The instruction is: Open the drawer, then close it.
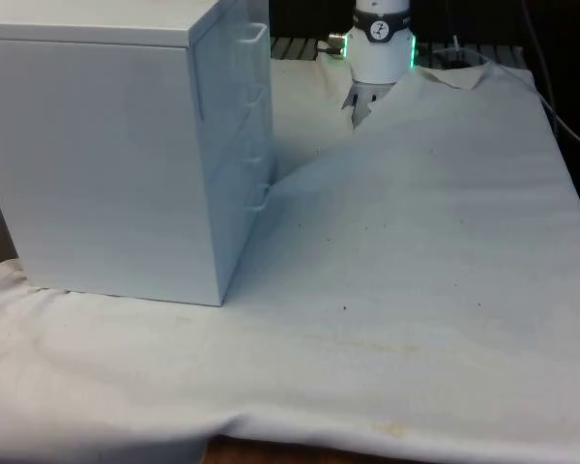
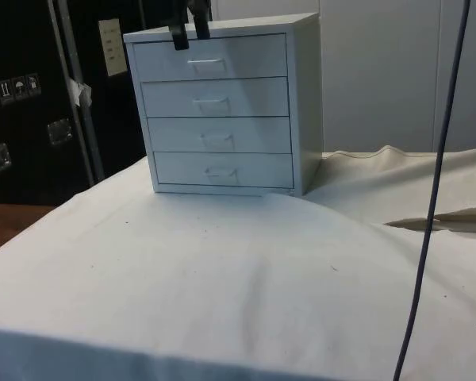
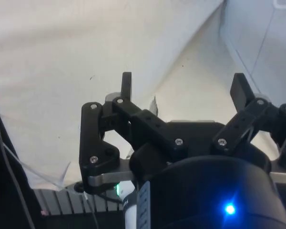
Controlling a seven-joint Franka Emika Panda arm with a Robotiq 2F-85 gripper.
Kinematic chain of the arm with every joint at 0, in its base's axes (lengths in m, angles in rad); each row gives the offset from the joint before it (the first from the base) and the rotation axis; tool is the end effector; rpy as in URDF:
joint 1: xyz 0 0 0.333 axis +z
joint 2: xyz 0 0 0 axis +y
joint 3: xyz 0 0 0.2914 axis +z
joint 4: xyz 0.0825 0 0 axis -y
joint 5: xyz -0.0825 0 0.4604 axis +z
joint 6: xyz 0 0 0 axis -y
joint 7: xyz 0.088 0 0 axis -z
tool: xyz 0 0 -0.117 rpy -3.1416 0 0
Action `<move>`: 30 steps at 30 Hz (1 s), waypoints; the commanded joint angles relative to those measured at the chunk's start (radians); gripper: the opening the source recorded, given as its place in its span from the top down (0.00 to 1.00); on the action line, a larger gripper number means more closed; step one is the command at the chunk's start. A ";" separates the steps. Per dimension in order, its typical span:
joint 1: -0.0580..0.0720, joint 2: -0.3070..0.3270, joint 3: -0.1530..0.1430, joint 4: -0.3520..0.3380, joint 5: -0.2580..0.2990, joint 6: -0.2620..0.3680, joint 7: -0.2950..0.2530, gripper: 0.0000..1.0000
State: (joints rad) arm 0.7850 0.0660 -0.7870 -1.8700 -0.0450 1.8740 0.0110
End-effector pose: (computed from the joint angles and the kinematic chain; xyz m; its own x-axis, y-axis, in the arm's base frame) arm 0.6401 -0.0003 0.4213 0.9991 -0.0005 -0.0425 0.0034 -0.9960 0.0894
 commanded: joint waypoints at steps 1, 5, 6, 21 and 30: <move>-0.001 0.003 0.000 0.002 0.004 0.012 -0.002 0.00; -0.001 0.003 -0.001 0.000 0.003 0.031 0.000 0.00; 0.000 0.003 -0.001 -0.001 0.002 0.037 0.000 0.00; 0.000 0.002 0.000 -0.022 -0.002 0.132 0.003 0.00; 0.003 0.018 0.000 -0.037 -0.049 0.199 0.013 0.00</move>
State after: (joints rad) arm 0.7860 0.0850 -0.7860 -1.9030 -0.0830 2.0590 0.0160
